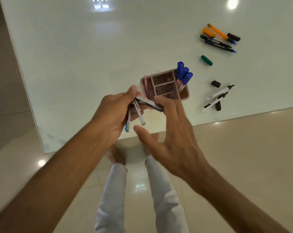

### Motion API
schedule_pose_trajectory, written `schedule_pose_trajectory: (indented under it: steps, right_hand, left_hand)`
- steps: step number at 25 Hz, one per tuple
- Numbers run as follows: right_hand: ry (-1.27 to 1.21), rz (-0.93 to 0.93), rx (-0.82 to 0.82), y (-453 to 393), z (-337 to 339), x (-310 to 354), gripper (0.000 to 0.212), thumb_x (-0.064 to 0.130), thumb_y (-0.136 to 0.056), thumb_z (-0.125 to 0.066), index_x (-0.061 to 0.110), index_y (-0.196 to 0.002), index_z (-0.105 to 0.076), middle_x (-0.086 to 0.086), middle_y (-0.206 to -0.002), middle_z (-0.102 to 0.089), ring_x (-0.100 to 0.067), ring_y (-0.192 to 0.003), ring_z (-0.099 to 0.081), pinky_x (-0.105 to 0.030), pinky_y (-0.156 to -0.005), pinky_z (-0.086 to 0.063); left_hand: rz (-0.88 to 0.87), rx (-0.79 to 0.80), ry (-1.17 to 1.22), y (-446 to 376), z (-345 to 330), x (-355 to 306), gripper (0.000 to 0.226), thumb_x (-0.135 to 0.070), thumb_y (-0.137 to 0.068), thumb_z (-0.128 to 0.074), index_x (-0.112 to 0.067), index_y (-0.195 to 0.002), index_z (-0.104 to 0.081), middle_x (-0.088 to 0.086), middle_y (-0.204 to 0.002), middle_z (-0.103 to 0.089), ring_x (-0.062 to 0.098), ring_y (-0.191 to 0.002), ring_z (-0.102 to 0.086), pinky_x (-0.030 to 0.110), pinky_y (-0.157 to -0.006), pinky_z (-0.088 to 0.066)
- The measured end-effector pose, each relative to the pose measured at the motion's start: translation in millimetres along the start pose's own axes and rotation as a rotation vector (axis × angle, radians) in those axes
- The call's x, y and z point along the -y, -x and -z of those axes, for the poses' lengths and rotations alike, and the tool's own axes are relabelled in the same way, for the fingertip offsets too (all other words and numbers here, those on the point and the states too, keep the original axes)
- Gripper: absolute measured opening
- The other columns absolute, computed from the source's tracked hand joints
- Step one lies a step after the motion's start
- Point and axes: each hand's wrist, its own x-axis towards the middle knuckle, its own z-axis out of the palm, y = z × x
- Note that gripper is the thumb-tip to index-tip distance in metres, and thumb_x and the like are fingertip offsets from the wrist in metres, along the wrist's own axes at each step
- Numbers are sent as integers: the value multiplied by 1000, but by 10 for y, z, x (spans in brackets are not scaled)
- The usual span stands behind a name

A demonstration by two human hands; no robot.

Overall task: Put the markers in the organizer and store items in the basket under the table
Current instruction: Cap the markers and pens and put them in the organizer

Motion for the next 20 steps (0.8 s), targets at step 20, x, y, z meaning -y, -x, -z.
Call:
schedule_pose_trajectory:
  steps: [20]
  right_hand:
    - [97, 13, -96, -3, 96, -187, 73, 38, -83, -86, 14, -140, -47, 0, -123, -68, -6, -98, -61, -10, -83, -52]
  left_hand:
    - [-55, 17, 376, 22, -57, 336, 11, -17, -106, -59, -8, -113, -58, 13, -106, -81, 23, -98, -80, 32, -85, -65]
